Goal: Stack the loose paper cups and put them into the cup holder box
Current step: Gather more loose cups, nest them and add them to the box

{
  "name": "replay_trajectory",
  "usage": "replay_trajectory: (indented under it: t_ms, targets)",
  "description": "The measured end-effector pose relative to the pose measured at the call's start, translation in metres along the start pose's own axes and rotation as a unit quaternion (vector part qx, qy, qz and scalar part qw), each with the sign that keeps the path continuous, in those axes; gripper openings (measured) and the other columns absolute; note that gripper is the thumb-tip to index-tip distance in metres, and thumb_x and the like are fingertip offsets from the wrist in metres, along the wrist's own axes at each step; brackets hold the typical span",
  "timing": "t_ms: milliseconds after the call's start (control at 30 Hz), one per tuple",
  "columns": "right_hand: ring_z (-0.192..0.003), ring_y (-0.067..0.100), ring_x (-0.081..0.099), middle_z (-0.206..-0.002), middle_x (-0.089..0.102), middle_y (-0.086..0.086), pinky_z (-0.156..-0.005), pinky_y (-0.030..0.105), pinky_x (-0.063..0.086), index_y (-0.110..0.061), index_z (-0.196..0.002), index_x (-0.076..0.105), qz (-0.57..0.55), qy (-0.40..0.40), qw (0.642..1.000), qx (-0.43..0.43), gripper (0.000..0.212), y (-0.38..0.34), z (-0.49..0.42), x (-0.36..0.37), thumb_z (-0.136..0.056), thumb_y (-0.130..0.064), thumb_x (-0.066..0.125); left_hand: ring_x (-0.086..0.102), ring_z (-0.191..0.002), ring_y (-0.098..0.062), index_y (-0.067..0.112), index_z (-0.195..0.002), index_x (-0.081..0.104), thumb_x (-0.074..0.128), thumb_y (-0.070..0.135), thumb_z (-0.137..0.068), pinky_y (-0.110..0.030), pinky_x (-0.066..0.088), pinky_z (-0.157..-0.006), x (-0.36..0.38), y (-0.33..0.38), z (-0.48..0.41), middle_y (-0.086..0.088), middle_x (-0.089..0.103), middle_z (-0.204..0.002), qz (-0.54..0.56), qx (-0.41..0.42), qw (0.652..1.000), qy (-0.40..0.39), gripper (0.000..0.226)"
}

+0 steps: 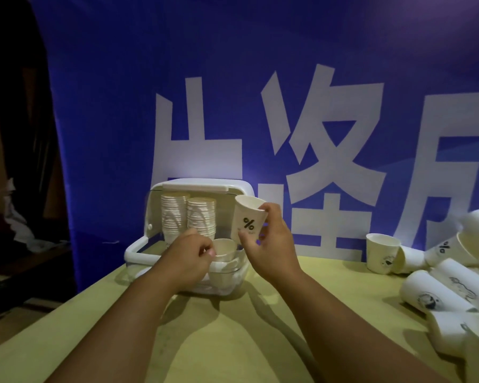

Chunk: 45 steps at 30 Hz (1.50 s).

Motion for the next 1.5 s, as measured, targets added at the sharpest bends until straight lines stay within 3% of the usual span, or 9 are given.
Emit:
replay_trajectory:
  t_ms: [133, 400, 500, 600, 800, 933, 1133, 1333, 1500]
  targets:
    - [-0.099, 0.01, 0.053, -0.123, 0.056, -0.007, -0.083, 0.021, 0.047, -0.03, -0.121, 0.053, 0.116, -0.023, 0.992, -0.032, 0.027, -0.015, 0.001, 0.008, -0.096, -0.027, 0.062, 0.055, -0.099, -0.009, 0.028, -0.1, 0.069, 0.059, 0.027, -0.1, -0.036, 0.051, -0.094, 0.0, -0.005, 0.0, 0.013, 0.05, -0.112, 0.021, -0.016, 1.0, 0.015, 0.01]
    - [-0.114, 0.021, 0.051, -0.129, 0.049, 0.003, -0.097, 0.035, 0.05, -0.025, -0.128, 0.059, 0.313, -0.112, 0.936, -0.116, 0.033, -0.028, 0.005, 0.038, -0.095, -0.028, 0.063, 0.061, -0.107, -0.015, 0.037, -0.118, 0.041, 0.056, 0.023, -0.101, -0.04, 0.056, -0.09, -0.003, -0.007, 0.001, 0.008, 0.061, -0.118, 0.05, -0.037, 0.997, 0.045, 0.026]
    - [-0.109, 0.02, 0.056, -0.123, 0.057, 0.001, -0.094, 0.035, 0.052, -0.023, -0.128, 0.057, 0.314, -0.132, 0.934, -0.109, 0.031, -0.024, 0.007, 0.045, -0.098, -0.033, 0.057, 0.061, -0.109, -0.017, 0.048, -0.138, 0.022, 0.05, 0.025, -0.104, -0.043, 0.057, -0.09, -0.003, -0.005, 0.003, 0.005, 0.057, -0.123, 0.083, -0.028, 0.995, 0.049, 0.05]
    - [-0.096, 0.016, 0.064, -0.115, 0.066, -0.002, -0.089, 0.031, 0.053, -0.024, -0.126, 0.059, 0.262, -0.118, 0.957, -0.04, 0.032, -0.013, 0.006, 0.039, -0.1, -0.04, 0.05, 0.06, -0.108, -0.016, 0.047, -0.145, 0.027, 0.043, 0.033, -0.107, -0.044, 0.055, -0.093, -0.001, -0.005, 0.003, 0.005, 0.057, -0.122, 0.071, -0.02, 0.996, 0.054, 0.043]
    - [-0.085, 0.01, 0.062, -0.108, 0.072, -0.005, -0.079, 0.018, 0.042, -0.023, -0.119, 0.071, 0.154, -0.112, 0.98, 0.059, 0.03, 0.023, 0.011, 0.046, -0.096, -0.039, 0.059, 0.058, -0.1, -0.013, 0.026, -0.11, 0.072, 0.056, 0.034, -0.101, -0.039, 0.054, -0.091, 0.005, -0.012, -0.004, 0.009, 0.057, -0.111, 0.02, -0.028, 0.998, 0.06, 0.02]
    - [-0.088, 0.009, 0.06, -0.114, 0.07, -0.007, -0.076, 0.018, 0.043, -0.024, -0.122, 0.07, 0.112, -0.101, 0.986, 0.078, 0.031, 0.024, 0.014, 0.042, -0.095, -0.038, 0.062, 0.059, -0.102, -0.014, 0.027, -0.111, 0.072, 0.063, 0.035, -0.097, -0.041, 0.056, -0.092, 0.004, -0.013, -0.005, 0.012, 0.058, -0.11, 0.027, -0.05, 0.996, 0.068, 0.018]
    - [-0.079, 0.011, 0.062, -0.088, 0.064, -0.005, -0.072, 0.023, 0.054, -0.021, -0.094, 0.064, 0.098, -0.018, 0.987, 0.128, 0.004, 0.02, 0.023, -0.03, -0.092, -0.021, 0.067, 0.057, -0.083, -0.013, 0.028, -0.086, 0.067, 0.062, 0.032, -0.096, -0.032, 0.05, -0.072, -0.014, 0.044, 0.012, 0.008, 0.059, -0.093, 0.005, 0.011, 0.992, 0.128, 0.012]
    - [-0.073, 0.011, 0.06, -0.079, 0.061, -0.004, -0.062, 0.019, 0.049, -0.023, -0.086, 0.061, 0.171, -0.002, 0.977, 0.127, 0.01, 0.022, 0.041, -0.128, -0.089, -0.018, 0.069, 0.06, -0.074, -0.012, 0.028, -0.079, 0.066, 0.062, 0.03, -0.096, -0.028, 0.05, -0.065, 0.03, 0.135, 0.024, 0.01, 0.064, -0.076, 0.025, 0.075, 0.997, 0.014, 0.018]
    - [-0.075, 0.012, 0.062, -0.082, 0.063, -0.002, -0.068, 0.024, 0.054, -0.021, -0.086, 0.063, 0.247, 0.013, 0.959, 0.138, 0.009, 0.031, 0.048, -0.221, -0.087, -0.017, 0.07, 0.063, -0.079, -0.011, 0.029, -0.08, 0.065, 0.064, 0.029, -0.096, -0.035, 0.06, -0.078, 0.074, 0.205, 0.033, 0.009, 0.067, -0.081, 0.078, 0.096, 0.991, -0.055, 0.016]
Point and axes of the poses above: each hand's wrist, its own z-axis away from the middle knuckle, its own x-axis out of the palm, y = z × x, the point moved 10 cm from there along -z, towards the middle knuckle
